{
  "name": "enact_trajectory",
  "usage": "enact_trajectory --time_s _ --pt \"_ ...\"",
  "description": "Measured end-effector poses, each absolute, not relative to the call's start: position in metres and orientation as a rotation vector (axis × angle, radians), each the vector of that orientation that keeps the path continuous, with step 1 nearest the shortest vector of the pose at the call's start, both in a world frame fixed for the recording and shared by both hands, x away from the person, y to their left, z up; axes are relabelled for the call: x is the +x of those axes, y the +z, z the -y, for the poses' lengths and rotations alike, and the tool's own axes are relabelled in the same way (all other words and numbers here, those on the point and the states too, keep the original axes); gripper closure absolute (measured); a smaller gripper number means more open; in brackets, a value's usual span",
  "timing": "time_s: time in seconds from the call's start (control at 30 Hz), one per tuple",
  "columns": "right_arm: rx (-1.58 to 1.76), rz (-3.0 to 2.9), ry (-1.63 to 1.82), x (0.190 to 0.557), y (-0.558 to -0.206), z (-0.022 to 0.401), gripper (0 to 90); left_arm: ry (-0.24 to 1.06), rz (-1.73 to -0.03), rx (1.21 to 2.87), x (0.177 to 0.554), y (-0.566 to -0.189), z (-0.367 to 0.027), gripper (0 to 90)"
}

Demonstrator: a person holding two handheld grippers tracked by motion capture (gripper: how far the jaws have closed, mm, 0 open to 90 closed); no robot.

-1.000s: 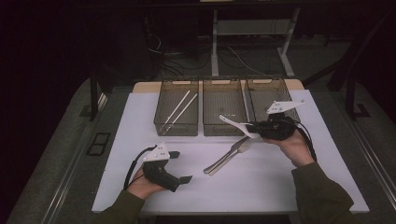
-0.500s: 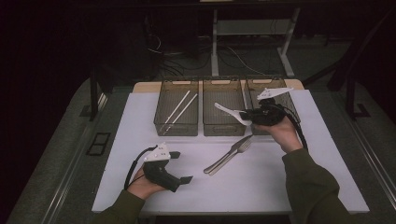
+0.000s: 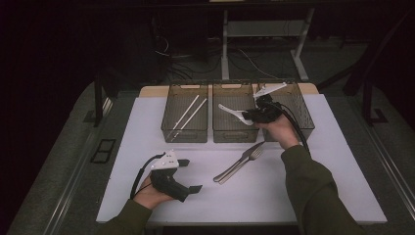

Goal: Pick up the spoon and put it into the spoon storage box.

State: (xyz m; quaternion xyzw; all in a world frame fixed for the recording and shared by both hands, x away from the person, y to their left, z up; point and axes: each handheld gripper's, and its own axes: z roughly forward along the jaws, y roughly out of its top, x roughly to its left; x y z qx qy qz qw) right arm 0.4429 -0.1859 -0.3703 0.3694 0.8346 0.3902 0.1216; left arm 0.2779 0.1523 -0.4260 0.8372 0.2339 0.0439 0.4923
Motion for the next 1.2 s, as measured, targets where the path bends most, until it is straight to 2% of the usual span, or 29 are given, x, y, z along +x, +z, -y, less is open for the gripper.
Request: enact_trajectory --time_s 0.13,0.67,0.9,1.2 --pt "1.104 -2.446 1.092 0.445 -0.377 0.182 79.0 0.107 -0.566 2.033 0.278 -0.426 -0.152 0.0" --pt "1.177 -2.36 1.289 0.433 -0.364 0.201 44.0 0.11 -0.568 2.03 0.277 -0.426 -0.152 0.0" --pt "1.141 -2.346 1.342 0.413 -0.359 0.22 38.5 0.115 -0.573 2.031 0.277 -0.426 -0.152 0.0" --pt "1.092 -2.344 1.386 0.381 -0.362 0.235 35.9 0.115 -0.575 2.034 0.277 -0.426 -0.152 0.0"
